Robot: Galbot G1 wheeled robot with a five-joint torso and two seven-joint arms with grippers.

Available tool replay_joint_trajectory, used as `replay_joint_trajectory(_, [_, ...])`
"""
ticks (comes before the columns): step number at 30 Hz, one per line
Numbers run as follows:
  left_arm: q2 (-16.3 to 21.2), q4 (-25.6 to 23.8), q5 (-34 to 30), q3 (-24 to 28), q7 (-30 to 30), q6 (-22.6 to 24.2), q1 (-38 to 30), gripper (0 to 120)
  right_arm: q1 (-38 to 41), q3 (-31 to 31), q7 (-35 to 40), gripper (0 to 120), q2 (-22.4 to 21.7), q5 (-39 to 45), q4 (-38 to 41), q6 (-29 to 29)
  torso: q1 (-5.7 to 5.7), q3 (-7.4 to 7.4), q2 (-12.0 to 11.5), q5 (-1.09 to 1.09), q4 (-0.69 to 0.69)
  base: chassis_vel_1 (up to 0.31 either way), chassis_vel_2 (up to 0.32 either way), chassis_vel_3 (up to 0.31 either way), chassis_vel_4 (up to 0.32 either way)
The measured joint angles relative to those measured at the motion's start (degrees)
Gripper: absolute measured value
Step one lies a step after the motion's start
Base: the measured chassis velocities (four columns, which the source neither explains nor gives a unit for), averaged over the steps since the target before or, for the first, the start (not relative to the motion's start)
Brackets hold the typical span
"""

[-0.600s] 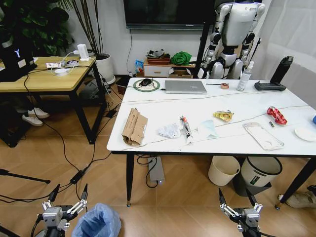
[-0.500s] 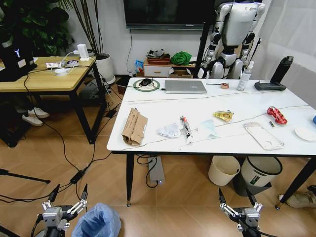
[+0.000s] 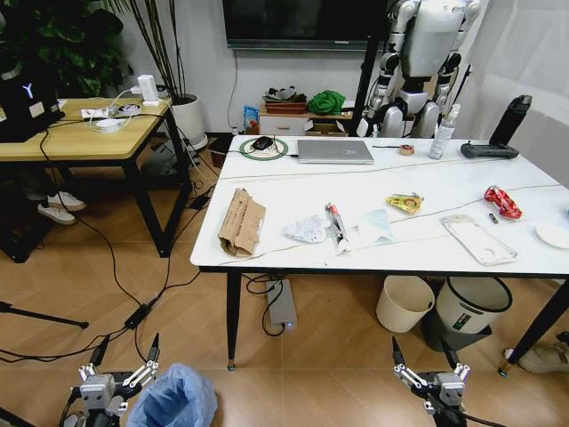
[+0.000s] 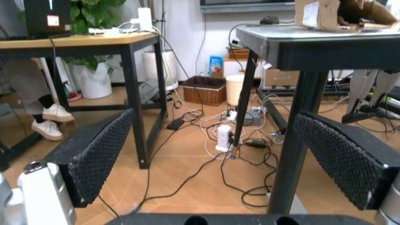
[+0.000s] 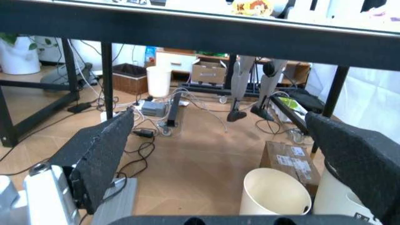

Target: Pick up the trash bin and place the trash from the table into it.

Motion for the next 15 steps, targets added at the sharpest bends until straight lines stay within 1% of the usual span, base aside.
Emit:
replay_joint_trajectory(2, [-0.01,0.04,-0.01,0.06,-0.01,0.02,0.00,100,0.06,-0.03,0.00,100,0.07,-0.06,-0.05,-0.01,-0.14,-0.17,-0.31,0.00,0.00,0.000,0.000,0.000,0.000])
replay_joint_trajectory(9, [-0.02,0.43,-0.02,0.29,-0.02,0.09,-0.05,100,0.26,-0.54,-0.01,100,0.64,-0.55,-0.67,0.09,-1.17,-1.42,-2.60,0.00,0.00,0.000,0.000,0.000,0.000])
replay_joint_trajectory(12, [-0.01,0.67,-0.02,0.34,-0.02,0.09,-0.09,100,0.26,-0.67,-0.01,100,0.84,-0.63,-0.76,0.11,-1.39,-1.75,-3.14,0.00,0.00,0.000,0.000,0.000,0.000])
replay_joint_trajectory(15, [0.00,1.12,-0.06,0.49,-0.02,0.08,-0.12,100,0.25,-0.81,-0.01,100,1.11,-0.93,-0.96,0.16,-1.90,-2.36,-4.27,0.00,0.00,0.000,0.000,0.000,0.000])
